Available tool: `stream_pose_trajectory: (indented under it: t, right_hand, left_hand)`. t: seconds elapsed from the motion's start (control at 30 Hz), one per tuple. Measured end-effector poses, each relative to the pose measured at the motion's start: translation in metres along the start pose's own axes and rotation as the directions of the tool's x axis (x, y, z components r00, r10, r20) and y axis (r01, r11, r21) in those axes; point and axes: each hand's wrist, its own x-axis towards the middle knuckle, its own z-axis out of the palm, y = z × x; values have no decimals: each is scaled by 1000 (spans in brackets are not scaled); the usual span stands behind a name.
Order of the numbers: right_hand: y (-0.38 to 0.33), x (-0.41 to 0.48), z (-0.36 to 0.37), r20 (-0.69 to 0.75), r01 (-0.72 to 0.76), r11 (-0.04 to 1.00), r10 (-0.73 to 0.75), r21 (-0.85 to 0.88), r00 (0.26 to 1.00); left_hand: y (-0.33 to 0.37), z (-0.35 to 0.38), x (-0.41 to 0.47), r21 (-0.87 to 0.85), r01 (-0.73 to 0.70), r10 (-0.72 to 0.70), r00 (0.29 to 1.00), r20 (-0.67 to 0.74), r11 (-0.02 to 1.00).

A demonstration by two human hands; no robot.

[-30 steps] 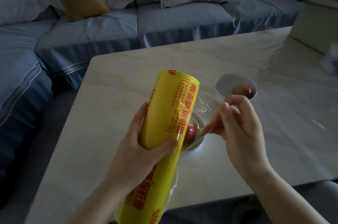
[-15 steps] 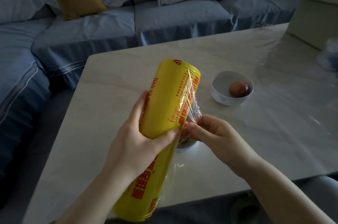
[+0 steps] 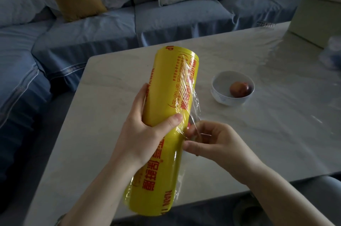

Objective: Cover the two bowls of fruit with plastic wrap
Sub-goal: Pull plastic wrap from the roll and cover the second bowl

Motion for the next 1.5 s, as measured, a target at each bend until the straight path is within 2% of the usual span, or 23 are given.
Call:
stream_pose_trajectory:
  t: [0.1, 0.17, 0.3, 0.37, 0.47, 0.63, 0.73, 0.83, 0.87, 0.93, 1.07, 1.17, 1.3, 1.4, 1.5]
  right_hand:
    - [-3, 2, 0, -34, -39, 976, 32, -213, 999]
    - [-5, 3, 1, -8, -25, 940, 24, -340, 1000]
    - [-4, -1, -1, 74, 36, 914, -7, -403, 997]
    - [-1, -4, -1, 83, 59, 951, -35, -303, 996]
    - [6, -7, 3, 41, 13, 997, -10, -77, 999]
    - [13, -3, 11, -62, 20, 999, -17, 43, 998]
    - [16, 2, 2, -100, 72, 990, -60, 125, 993]
    - [12, 4, -12, -67, 129, 966, -117, 222, 991]
    - [10, 5, -15, -50, 126, 965, -118, 231, 992]
    - [6, 7, -17, -22, 96, 969, -93, 226, 995]
    - [9, 12, -15, -36, 29, 987, -23, 159, 999]
    - [14, 13, -14, 3, 4, 996, -4, 92, 1000]
    - [22, 10, -11, 10, 114, 992, -115, 53, 993]
    - [29, 8, -5, -50, 182, 981, -179, 70, 983]
    - [30, 6, 1, -114, 244, 970, -244, -14, 963]
  left_hand:
    - [3, 2, 1, 62, -3, 2, 1000, 6, 998]
    - [3, 3, 2, 119, -12, 11, 1000, 5, 993]
    - [3, 3, 2, 158, -22, 23, 1000, -7, 987]
    - [4, 4, 2, 139, -16, 20, 1000, -22, 990]
    - [9, 6, 5, 130, -20, 27, 998, -52, 991]
    - [15, 16, 10, 135, 86, -80, 996, -48, 987]
    - [14, 12, 12, 23, 88, -90, 992, 84, 996]
    - [9, 3, 17, -163, 173, -108, 931, 348, 971]
    - [6, 3, 17, -211, 218, -118, 907, 404, 953]
    - [2, 7, 16, -286, 258, -124, 902, 414, 923]
    - [-1, 14, 16, -342, 245, -157, 951, 266, 907]
    - [0, 12, 18, -344, 250, -184, 959, 214, 905]
    - [0, 1, 23, -351, 276, -218, 956, 196, 895]
    - [-2, -3, 25, -358, 302, -229, 945, 232, 884]
    - [-4, -3, 27, -357, 319, -231, 935, 268, 878]
